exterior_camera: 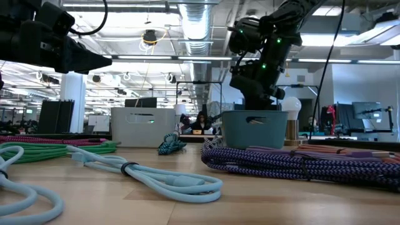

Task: Pick & Place USB Port
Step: Put the white charger cable into the blue bin, then put the pink patterned charger cable into the white bin

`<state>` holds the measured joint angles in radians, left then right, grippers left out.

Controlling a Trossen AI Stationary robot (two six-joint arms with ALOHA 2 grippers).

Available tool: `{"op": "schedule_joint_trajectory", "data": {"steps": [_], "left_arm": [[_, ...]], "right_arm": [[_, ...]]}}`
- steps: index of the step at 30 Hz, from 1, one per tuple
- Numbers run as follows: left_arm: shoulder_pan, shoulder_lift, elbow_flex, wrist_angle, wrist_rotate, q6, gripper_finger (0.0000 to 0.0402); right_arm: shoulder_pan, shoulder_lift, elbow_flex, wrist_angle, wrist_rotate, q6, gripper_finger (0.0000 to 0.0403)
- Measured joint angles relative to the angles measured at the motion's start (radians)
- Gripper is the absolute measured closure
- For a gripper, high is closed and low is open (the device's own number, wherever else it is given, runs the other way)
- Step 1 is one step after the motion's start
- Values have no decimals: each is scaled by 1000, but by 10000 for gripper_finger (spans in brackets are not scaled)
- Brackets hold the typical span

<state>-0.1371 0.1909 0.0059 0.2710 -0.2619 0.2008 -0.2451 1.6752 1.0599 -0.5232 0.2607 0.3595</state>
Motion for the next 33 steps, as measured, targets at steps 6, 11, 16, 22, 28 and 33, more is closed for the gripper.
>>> {"op": "schedule_joint_trajectory", "data": {"steps": [6,11,16,22,28,33], "left_arm": [[0,0,0,0,0,0,389],[0,0,0,0,0,0,389],[0,0,0,0,0,0,389],[0,0,0,0,0,0,389],[0,0,0,2,0,0,389],[0,0,0,8,1,0,389]], "right_arm": [[0,-9,0,-3,1,-56,320],[0,-67,11,-31,-7,-101,322],[2,-165,49,-85,-136,-133,322],[12,-276,54,-224,-344,-114,322],[63,-349,53,-388,-346,3,322],[123,-379,53,-370,-330,-1,322]]}}
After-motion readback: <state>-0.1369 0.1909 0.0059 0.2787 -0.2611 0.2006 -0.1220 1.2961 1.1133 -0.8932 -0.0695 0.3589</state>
